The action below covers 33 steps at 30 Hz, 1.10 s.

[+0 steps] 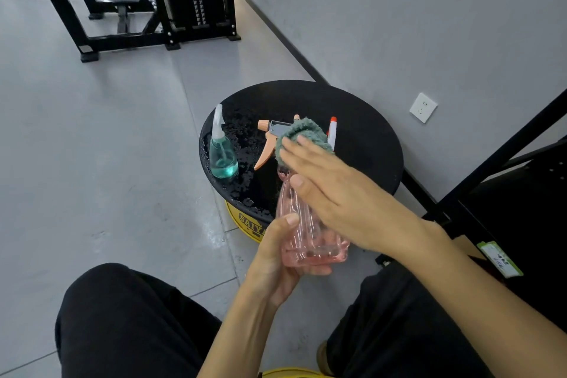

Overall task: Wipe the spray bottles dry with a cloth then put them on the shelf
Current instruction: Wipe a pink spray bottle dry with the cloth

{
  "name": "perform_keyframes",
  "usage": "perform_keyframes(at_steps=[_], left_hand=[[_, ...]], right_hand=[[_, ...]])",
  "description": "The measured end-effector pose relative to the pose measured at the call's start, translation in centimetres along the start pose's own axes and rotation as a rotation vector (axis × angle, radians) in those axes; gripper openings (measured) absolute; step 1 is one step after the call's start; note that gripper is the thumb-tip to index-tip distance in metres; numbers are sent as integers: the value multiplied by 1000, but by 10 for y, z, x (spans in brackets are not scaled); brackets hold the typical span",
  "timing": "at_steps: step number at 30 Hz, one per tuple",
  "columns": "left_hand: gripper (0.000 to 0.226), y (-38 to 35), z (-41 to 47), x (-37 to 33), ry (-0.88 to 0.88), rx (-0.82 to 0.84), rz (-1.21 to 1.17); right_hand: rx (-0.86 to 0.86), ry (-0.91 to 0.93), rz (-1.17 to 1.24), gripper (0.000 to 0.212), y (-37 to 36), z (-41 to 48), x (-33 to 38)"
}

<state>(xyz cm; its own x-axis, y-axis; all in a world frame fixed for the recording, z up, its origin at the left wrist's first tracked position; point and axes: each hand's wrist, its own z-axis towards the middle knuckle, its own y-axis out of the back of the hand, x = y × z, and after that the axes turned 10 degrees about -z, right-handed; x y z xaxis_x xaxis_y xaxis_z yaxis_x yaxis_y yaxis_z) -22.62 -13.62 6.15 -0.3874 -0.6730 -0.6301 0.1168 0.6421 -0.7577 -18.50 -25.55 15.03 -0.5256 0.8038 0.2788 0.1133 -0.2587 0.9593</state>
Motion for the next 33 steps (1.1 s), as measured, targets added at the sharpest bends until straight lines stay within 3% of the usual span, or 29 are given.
perform_keyframes(at_steps=[2,5,8,13,18,22,26,28,31,33], left_hand=[[70,-2,0,0,2,26,-19],[74,-3,1,1,4,32,-42],[95,-7,0,1,20,14,7],[104,-6,1,4,24,-12,61],[90,0,1,2,9,-34,52],[87,0,2,0,-19,-23,10],[37,-6,-1,-2,-51,2,13],[31,-7,-3,-1,-25,21,34],[75,-8,-4,1,5,23,90],[92,-10,-4,2,26,25,101]], right_hand=[[-32,-62,28,54,4,5,-7],[-58,-142,71,56,6,9,-12],[-46,-149,49,56,2,7,-4],[-41,-100,-73,55,3,13,12],[-47,-9,-154,53,2,15,15],[-111,-99,-48,58,0,10,15],[-131,-142,-16,58,0,8,20],[-106,-105,-75,55,1,10,19],[-68,-24,-98,49,2,15,14],[-83,-11,-74,48,0,16,9]])
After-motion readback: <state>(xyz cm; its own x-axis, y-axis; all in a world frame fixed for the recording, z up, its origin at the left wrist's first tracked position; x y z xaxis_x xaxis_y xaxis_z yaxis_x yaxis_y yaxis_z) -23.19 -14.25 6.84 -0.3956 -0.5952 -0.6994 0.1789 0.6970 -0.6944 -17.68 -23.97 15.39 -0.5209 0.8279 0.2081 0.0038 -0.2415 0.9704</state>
